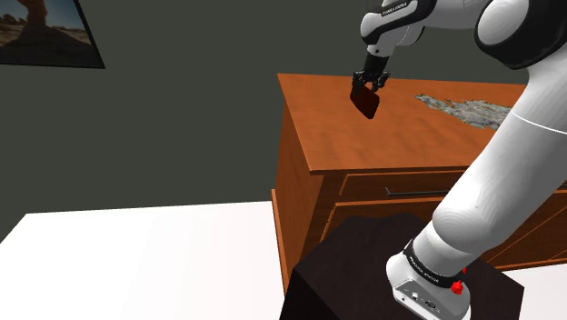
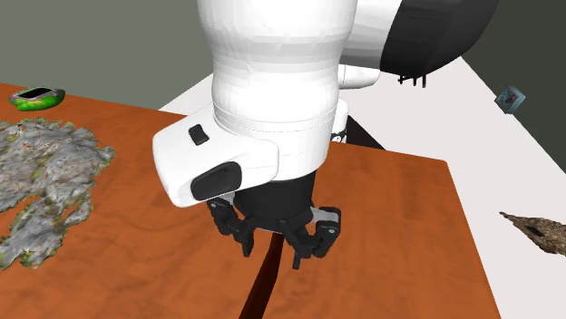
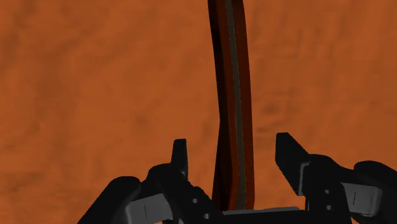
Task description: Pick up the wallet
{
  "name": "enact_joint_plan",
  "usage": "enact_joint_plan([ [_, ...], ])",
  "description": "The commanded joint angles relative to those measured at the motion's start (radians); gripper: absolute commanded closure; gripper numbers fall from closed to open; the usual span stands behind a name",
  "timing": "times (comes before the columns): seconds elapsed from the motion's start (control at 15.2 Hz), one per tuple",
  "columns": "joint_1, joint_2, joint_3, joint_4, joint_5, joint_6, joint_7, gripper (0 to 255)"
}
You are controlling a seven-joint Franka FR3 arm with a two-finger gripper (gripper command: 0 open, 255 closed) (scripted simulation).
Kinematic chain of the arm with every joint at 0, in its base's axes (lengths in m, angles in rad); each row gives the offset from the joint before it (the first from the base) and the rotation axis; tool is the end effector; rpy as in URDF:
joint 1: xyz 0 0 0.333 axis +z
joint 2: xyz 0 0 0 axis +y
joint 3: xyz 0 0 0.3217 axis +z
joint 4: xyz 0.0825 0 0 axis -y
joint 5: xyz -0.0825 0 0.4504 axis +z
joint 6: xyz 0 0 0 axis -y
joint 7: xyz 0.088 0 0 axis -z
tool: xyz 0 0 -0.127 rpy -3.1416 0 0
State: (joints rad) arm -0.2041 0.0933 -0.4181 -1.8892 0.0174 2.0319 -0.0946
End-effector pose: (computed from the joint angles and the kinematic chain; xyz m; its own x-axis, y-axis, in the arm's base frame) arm 0.5327 -0.3749 0.4236 0.8608 -0.5060 0.0552 -0.5079 -0.8610 0.0272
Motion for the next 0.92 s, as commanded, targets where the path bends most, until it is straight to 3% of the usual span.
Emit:
enact_joint_plan([
  [0.0, 0.0, 0.002, 0.0, -0.001, 0.001, 0.003, 0.0, 255],
  [0.53, 0.001, -0.001, 0.0, -0.003, 0.0, 0.002, 0.001, 255],
  [0.86, 0.002, -0.015, 0.0, 0.049, -0.007, -0.062, 0.005, 255],
])
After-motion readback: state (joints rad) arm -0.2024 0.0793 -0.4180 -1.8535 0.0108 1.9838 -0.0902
